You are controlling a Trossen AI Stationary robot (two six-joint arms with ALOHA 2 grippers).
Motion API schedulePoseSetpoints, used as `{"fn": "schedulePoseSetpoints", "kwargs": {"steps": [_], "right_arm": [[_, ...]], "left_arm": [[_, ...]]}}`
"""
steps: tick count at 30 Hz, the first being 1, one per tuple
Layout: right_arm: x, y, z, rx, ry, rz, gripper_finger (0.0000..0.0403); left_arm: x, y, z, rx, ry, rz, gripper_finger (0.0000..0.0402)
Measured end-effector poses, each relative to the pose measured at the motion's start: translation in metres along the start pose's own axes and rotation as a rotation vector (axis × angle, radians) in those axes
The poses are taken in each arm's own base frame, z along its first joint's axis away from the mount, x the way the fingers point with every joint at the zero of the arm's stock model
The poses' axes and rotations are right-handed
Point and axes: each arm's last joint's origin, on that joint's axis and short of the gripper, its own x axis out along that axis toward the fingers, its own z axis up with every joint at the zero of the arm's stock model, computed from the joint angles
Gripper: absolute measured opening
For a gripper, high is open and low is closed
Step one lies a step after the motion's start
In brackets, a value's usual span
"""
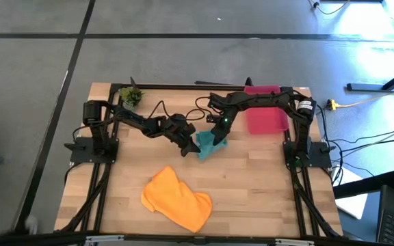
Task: Roll microfiber towels into tight, uniform cylinder then place into a basket
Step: Roll the blue microfiber cloth on the table
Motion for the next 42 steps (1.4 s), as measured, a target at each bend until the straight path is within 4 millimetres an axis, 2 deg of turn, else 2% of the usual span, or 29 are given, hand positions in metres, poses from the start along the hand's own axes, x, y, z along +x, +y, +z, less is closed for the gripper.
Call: {"fn": "schedulePoseSetpoints", "kwargs": {"steps": [8, 15, 21, 24, 33, 42], "right_arm": [[0.017, -0.018, 0.003, 0.037, 0.05, 0.029, 0.0009], [0.015, -0.02, 0.004, 0.023, 0.042, 0.03, 0.0009], [0.015, -0.023, 0.005, 0.042, 0.019, -0.062, 0.0009], [0.015, -0.023, 0.005, 0.042, 0.019, -0.062, 0.0009], [0.015, -0.022, 0.005, 0.04, 0.022, -0.039, 0.0009], [0.015, -0.022, 0.005, 0.041, 0.023, -0.04, 0.0009]], "left_arm": [[0.0, 0.001, 0.0, -0.003, -0.01, 0.019, 0.0], [-0.002, 0.009, -0.004, -0.043, 0.011, 0.122, 0.0], [-0.004, 0.016, -0.004, -0.063, -0.012, 0.225, 0.0], [-0.004, 0.014, -0.005, -0.058, 0.009, 0.186, 0.0], [-0.002, -0.005, 0.004, 0.012, 0.043, -0.152, 0.0], [0.004, 0.004, -0.002, -0.038, 0.028, -0.064, 0.0]]}}
